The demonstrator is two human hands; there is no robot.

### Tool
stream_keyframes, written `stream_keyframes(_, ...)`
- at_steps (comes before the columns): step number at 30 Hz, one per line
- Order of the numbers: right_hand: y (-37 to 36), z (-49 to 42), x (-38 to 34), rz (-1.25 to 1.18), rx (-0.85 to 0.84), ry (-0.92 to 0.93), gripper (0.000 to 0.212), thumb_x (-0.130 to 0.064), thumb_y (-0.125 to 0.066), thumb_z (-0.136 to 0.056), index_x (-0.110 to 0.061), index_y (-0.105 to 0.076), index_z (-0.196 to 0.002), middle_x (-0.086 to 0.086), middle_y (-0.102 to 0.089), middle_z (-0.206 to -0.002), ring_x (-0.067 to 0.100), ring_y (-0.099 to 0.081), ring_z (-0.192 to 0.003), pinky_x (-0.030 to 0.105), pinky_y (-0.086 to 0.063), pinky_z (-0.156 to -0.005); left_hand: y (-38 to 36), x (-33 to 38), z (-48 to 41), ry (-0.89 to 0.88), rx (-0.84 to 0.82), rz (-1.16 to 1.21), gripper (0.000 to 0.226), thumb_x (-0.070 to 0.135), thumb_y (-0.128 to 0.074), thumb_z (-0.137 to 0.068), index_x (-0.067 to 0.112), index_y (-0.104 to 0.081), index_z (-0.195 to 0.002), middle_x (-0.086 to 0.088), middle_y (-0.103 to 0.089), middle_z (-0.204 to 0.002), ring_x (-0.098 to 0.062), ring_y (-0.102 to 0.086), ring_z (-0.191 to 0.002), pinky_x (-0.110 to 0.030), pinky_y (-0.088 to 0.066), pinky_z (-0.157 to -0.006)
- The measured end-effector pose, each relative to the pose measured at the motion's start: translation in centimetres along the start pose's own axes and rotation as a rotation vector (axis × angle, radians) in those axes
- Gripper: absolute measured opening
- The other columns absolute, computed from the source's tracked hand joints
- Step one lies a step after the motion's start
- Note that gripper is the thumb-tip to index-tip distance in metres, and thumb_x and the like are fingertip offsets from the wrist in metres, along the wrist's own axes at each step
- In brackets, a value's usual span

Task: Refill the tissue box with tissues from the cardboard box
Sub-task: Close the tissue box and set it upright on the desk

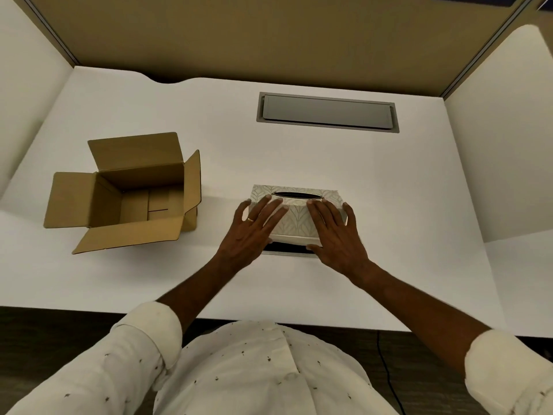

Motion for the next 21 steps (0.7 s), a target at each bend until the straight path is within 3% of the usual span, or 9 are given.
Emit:
stream_keyframes(3,0.0,0.4,-0.4,-0.015,0.057,-0.020,0.101,-0.047,-0.078,-0.078,-0.011,-0.030,-0.158,0.008,-0.040,-0.158,0.029,-0.038,-0.145,0.058,-0.026,-0.119,-0.1,-0.6,0.0,0.021,-0.078,-0.020,0.094,0.042,-0.071,-0.085,0.017,-0.019,-0.160,-0.007,-0.014,-0.169,-0.026,-0.014,-0.156,-0.051,-0.021,-0.121)
stream_keyframes(7,0.0,0.6,-0.8,-0.035,0.076,-0.054,0.093,-0.041,-0.081,-0.078,-0.012,-0.036,-0.155,0.008,-0.044,-0.155,0.028,-0.042,-0.143,0.055,-0.030,-0.117,0.1,-0.5,0.5,0.015,-0.077,0.041,0.081,0.036,-0.077,-0.083,0.017,-0.039,-0.152,-0.006,-0.038,-0.160,-0.026,-0.038,-0.146,-0.044,-0.041,-0.109)
stream_keyframes(9,-0.1,0.5,-1.0,-0.040,0.061,-0.067,0.093,-0.039,-0.083,-0.076,-0.011,-0.039,-0.153,0.009,-0.044,-0.156,0.029,-0.042,-0.145,0.055,-0.033,-0.116,0.2,-0.5,0.5,0.048,-0.079,0.074,0.081,0.036,-0.081,-0.079,0.017,-0.043,-0.148,-0.006,-0.042,-0.158,-0.027,-0.044,-0.141,-0.043,-0.045,-0.102)
stream_keyframes(15,0.0,-0.2,-1.0,-0.081,0.046,-0.085,0.094,-0.042,-0.086,-0.070,-0.010,-0.045,-0.149,0.009,-0.043,-0.158,0.028,-0.041,-0.146,0.055,-0.033,-0.115,0.1,-0.6,-0.3,0.075,-0.119,0.038,0.096,0.041,-0.078,-0.077,0.015,-0.030,-0.155,-0.007,-0.040,-0.157,-0.027,-0.045,-0.136,-0.047,-0.039,-0.101)
stream_keyframes(21,-0.2,-0.6,-0.8,-0.114,0.036,-0.058,0.099,-0.047,-0.087,-0.068,-0.009,-0.044,-0.147,0.009,-0.044,-0.157,0.027,-0.040,-0.145,0.054,-0.033,-0.114,-0.1,-0.2,-1.6,-0.011,-0.130,-0.024,0.103,0.057,-0.075,-0.075,0.012,-0.028,-0.156,-0.009,-0.038,-0.159,-0.029,-0.037,-0.145,-0.059,-0.021,-0.119)
Point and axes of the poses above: each hand's wrist, its own z-axis away from the middle knuckle, its own y-axis out of the back of the hand, x = y × z, the point moved 6 cm from there along -z, towards the middle knuckle
